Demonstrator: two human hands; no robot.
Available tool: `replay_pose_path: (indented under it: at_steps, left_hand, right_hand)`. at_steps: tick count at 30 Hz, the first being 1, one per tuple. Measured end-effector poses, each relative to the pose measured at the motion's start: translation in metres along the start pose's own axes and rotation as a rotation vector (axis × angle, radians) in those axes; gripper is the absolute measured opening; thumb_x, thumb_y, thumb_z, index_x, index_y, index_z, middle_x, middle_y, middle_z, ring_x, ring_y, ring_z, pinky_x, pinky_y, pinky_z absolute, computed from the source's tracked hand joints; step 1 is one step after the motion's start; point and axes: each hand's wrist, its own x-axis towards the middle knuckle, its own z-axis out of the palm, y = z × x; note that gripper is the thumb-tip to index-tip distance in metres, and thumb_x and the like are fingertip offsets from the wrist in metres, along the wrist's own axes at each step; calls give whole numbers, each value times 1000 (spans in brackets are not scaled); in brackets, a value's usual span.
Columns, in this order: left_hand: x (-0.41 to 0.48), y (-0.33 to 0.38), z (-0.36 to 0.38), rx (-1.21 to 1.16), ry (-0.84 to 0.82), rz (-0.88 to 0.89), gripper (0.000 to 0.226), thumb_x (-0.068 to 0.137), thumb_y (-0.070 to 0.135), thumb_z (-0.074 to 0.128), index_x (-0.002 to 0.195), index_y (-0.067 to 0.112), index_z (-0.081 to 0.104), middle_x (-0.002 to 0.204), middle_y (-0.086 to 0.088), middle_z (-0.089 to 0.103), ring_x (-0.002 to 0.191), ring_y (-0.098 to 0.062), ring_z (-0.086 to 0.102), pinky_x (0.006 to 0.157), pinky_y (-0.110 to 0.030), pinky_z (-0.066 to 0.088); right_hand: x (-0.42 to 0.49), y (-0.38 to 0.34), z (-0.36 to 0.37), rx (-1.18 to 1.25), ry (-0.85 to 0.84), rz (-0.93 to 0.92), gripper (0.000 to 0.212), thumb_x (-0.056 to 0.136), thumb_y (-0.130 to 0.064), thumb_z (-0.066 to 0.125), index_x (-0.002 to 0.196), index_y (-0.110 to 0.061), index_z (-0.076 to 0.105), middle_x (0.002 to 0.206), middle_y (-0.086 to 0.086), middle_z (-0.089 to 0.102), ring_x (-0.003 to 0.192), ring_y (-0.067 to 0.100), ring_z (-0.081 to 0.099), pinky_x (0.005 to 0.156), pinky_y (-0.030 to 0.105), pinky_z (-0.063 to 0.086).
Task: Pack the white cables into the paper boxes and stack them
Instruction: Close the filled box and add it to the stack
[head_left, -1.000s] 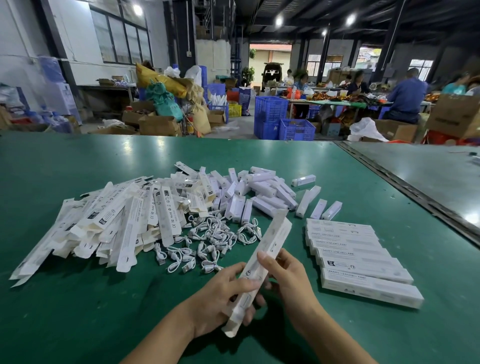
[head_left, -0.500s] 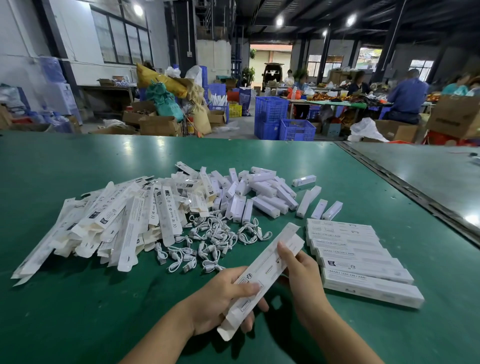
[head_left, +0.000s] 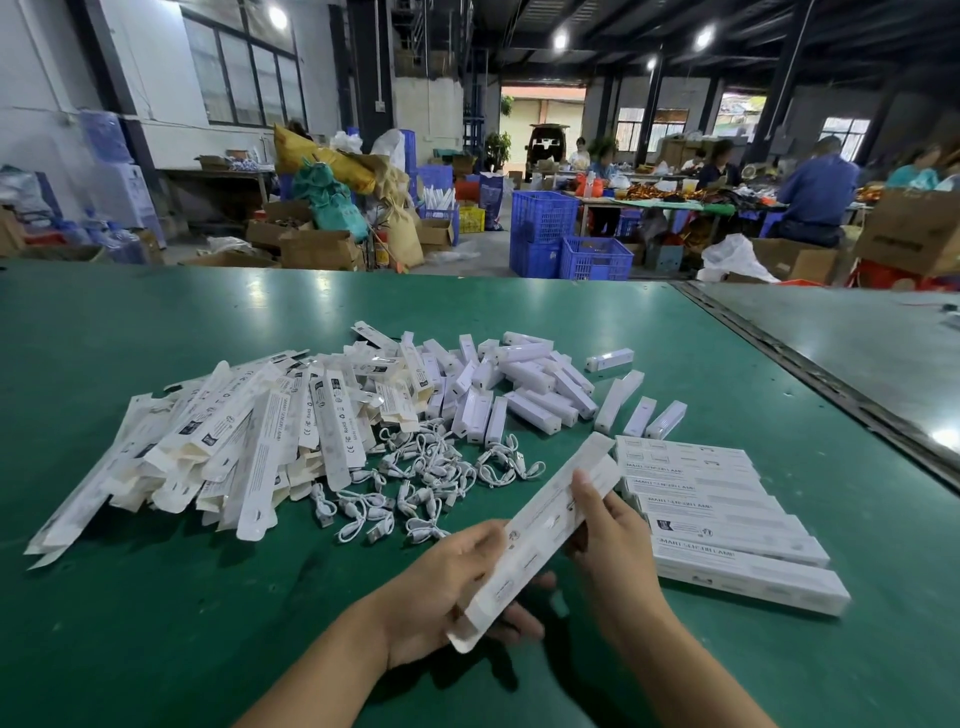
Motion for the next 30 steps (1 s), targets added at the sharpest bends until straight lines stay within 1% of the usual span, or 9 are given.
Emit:
replay_pose_path:
  at_steps: [3,6,10,13,16,19,21,23,30]
  left_hand:
    - [-1,3,-2,-141,25,42,55,94,43,53,142,16,45,120,-19,69,94,-33,71,80,-40,58]
    - [-3,6,-9,-124,5,24,58,90,31,64,142,13,46,120,-22,67,87,-31,69,77,-37,56]
    - [-3,5,-12,-91,-31,13,56,89,25,69,140,14,49,120,-28,65,81,-27,68,73,-33,55]
    - [1,4,-13,-158,68,83,53,89,22,69,138,12,50,120,-29,66,79,-28,69,69,-33,57]
    - [5,4,-15,-174,231,156,49,87,21,65,134,13,52,116,-27,69,75,-27,70,61,-30,56]
    - [7,4,-15,-146,349,216,52,81,25,66,131,16,53,113,-23,71,81,-25,72,62,-29,56]
    - [6,4,-16,-103,388,241,53,81,27,67,131,18,53,114,-21,72,91,-27,72,65,-30,56]
    - [6,3,-15,-58,402,256,55,81,27,68,133,21,53,114,-19,72,93,-29,69,67,-32,56]
    - [8,-1,-10,84,375,281,58,88,27,66,142,31,45,113,-14,74,87,-25,72,72,-31,57]
  right_hand:
    - [5,-3,-4,128,41,62,29,94,-39,60,90,-13,72,80,4,74,72,15,72,81,40,50]
    - [10,-5,-6,216,14,90,29,94,-37,59,95,-10,70,90,10,71,75,17,68,75,36,51]
    - [12,-4,-4,214,-42,84,31,97,-36,54,110,-11,66,103,9,73,92,21,69,82,36,53]
    - [5,-2,-2,25,-33,-69,25,98,-24,55,123,-22,54,111,2,68,94,12,70,75,27,56]
    - [-2,-1,-3,-281,-127,-308,35,90,-7,64,114,-32,57,120,-7,61,101,3,62,71,18,53]
    - [-10,-2,-3,-494,-313,-521,36,79,-20,68,111,-37,61,126,-13,56,111,6,59,82,21,51]
    - [-13,-1,-1,-588,-373,-581,37,79,-27,70,112,-40,61,126,-21,52,112,8,58,85,22,51]
    - [-14,1,1,-644,-389,-605,34,82,-28,72,112,-39,61,124,-25,51,111,7,58,85,23,51]
    - [-14,4,2,-720,-407,-671,29,86,-23,72,109,-38,62,126,-20,51,110,6,59,87,23,52]
